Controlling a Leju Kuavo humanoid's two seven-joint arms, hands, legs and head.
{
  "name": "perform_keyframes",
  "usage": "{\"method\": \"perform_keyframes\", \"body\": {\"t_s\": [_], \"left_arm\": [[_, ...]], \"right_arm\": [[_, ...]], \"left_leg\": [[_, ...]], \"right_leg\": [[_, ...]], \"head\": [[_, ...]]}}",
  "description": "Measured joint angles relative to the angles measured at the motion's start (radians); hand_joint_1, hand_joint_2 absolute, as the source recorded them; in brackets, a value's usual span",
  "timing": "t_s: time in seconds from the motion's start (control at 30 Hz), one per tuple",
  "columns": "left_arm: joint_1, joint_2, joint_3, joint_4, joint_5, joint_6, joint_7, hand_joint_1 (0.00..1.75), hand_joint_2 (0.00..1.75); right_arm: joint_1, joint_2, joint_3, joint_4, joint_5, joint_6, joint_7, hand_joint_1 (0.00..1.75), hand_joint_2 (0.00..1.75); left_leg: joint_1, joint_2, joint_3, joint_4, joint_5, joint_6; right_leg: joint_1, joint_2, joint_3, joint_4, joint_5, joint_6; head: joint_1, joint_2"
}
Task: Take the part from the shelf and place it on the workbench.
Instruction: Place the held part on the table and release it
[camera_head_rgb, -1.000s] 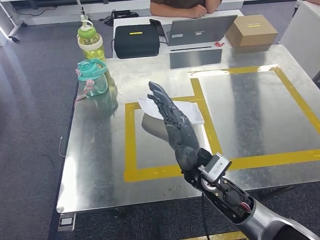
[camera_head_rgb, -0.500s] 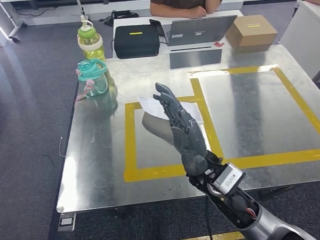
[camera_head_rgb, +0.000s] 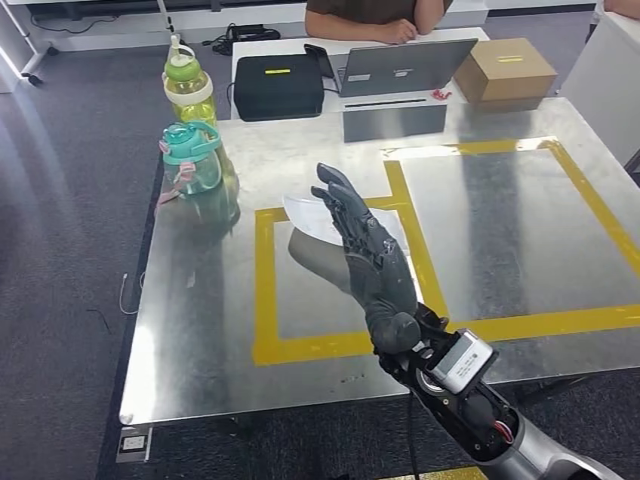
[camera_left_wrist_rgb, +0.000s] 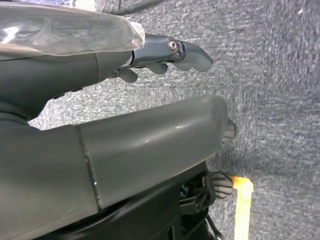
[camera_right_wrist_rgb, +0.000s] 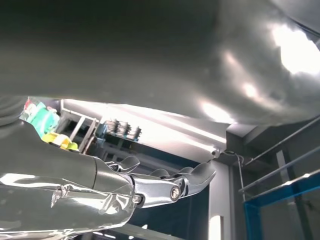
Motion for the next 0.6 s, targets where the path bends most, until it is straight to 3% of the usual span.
{"method": "perform_keyframes", "body": {"t_s": [0.03, 0.07, 0.13, 0.17, 0.2, 0.27, 0.33, 0.4, 0.47, 0.5, 0.53, 0.57, 0.6], "left_arm": [[0.001, -0.001, 0.000, 0.000, 0.000, 0.000, 0.000, 0.00, 0.00], [0.001, -0.002, 0.000, 0.000, 0.000, 0.000, 0.001, 0.00, 0.00], [0.002, -0.001, 0.001, 0.000, 0.000, -0.001, 0.001, 0.00, 0.00], [0.001, 0.000, 0.002, 0.000, 0.000, -0.001, 0.001, 0.00, 0.00], [0.001, 0.001, 0.002, 0.000, 0.000, -0.001, 0.001, 0.00, 0.00], [0.001, 0.001, 0.003, 0.000, -0.001, 0.000, 0.001, 0.00, 0.00], [0.002, 0.001, 0.003, 0.000, -0.001, 0.000, 0.001, 0.00, 0.00], [0.001, 0.000, 0.003, 0.000, -0.001, 0.000, 0.001, 0.00, 0.00], [0.001, 0.000, 0.004, 0.000, -0.001, 0.000, 0.001, 0.00, 0.00], [0.002, -0.001, 0.004, 0.000, -0.001, 0.000, 0.001, 0.00, 0.00], [0.003, -0.001, 0.004, 0.001, -0.001, 0.000, 0.001, 0.00, 0.00], [0.003, -0.001, 0.004, 0.001, -0.001, 0.000, 0.001, 0.00, 0.00], [0.003, -0.001, 0.004, 0.001, -0.001, 0.000, 0.001, 0.00, 0.00]], "right_arm": [[0.001, 0.000, 0.000, 0.000, -0.002, -0.001, 0.000, 0.00, 0.00], [0.001, 0.000, 0.000, 0.000, -0.002, -0.001, 0.000, 0.00, 0.00], [0.000, 0.000, 0.000, 0.000, -0.003, -0.001, 0.000, 0.00, 0.00], [0.000, 0.000, 0.000, 0.000, -0.003, -0.001, 0.000, 0.00, 0.00], [0.000, 0.000, 0.001, 0.000, -0.004, -0.001, 0.000, 0.00, 0.00], [0.001, 0.000, 0.001, 0.000, -0.005, -0.001, 0.001, 0.00, 0.00], [0.000, 0.001, 0.001, 0.000, -0.005, -0.001, 0.001, 0.00, 0.00], [0.000, 0.002, 0.001, 0.000, -0.005, -0.001, 0.001, 0.00, 0.00], [0.000, 0.002, 0.001, 0.000, -0.005, 0.000, 0.001, 0.00, 0.00], [0.000, 0.002, 0.001, 0.000, -0.005, 0.000, 0.001, 0.00, 0.00], [0.000, 0.002, 0.001, 0.000, -0.005, 0.000, 0.001, 0.00, 0.00], [0.000, 0.002, 0.001, 0.000, -0.005, 0.000, 0.001, 0.00, 0.00], [0.000, 0.002, 0.001, 0.000, -0.005, 0.000, 0.001, 0.00, 0.00]], "left_leg": [[0.003, 0.000, 0.000, 0.002, -0.002, -0.003], [0.007, -0.001, 0.000, 0.006, -0.004, -0.008], [0.014, -0.005, -0.003, 0.024, -0.016, -0.027], [0.014, -0.007, -0.008, 0.038, -0.021, -0.037], [0.013, -0.009, -0.015, 0.049, -0.025, -0.046], [0.012, -0.010, -0.026, 0.059, -0.022, -0.059], [0.016, -0.008, -0.031, 0.066, -0.028, -0.067], [0.017, -0.006, -0.070, 0.150, -0.080, -0.068], [0.013, -0.006, -0.145, 0.307, -0.157, -0.065], [0.010, -0.006, -0.175, 0.368, -0.178, -0.062], [0.007, -0.006, -0.187, 0.392, -0.180, -0.056], [0.003, -0.006, -0.178, 0.377, -0.165, -0.048], [-0.002, -0.006, -0.145, 0.317, -0.133, -0.036]], "right_leg": [[-0.004, 0.000, -0.006, 0.011, 0.007, 0.005], [-0.009, -0.001, 0.011, -0.022, 0.034, 0.011], [-0.019, 0.000, 0.079, -0.161, 0.100, 0.026], [-0.022, 0.002, 0.107, -0.216, 0.117, 0.026], [-0.022, 0.005, 0.120, -0.244, 0.121, 0.020], [-0.018, 0.010, 0.117, -0.243, 0.116, -0.003], [-0.015, 0.009, 0.112, -0.239, 0.118, -0.019], [-0.013, 0.005, 0.108, -0.241, 0.123, -0.033], [-0.005, 0.001, 0.098, -0.241, 0.128, -0.044], [0.000, 0.000, 0.093, -0.241, 0.131, -0.048], [0.005, 0.000, 0.089, -0.241, 0.134, -0.052], [0.010, 0.000, 0.086, -0.241, 0.136, -0.055], [0.015, 0.001, 0.084, -0.241, 0.139, -0.057]], "head": [[0.001, 0.000], [0.002, 0.000], [0.010, 0.000], [0.016, 0.000], [0.017, 0.000], [0.010, 0.000], [-0.001, 0.000], [-0.014, 0.000], [-0.024, 0.000], [-0.025, 0.000], [-0.026, 0.000], [-0.026, 0.000], [-0.027, 0.000]]}}
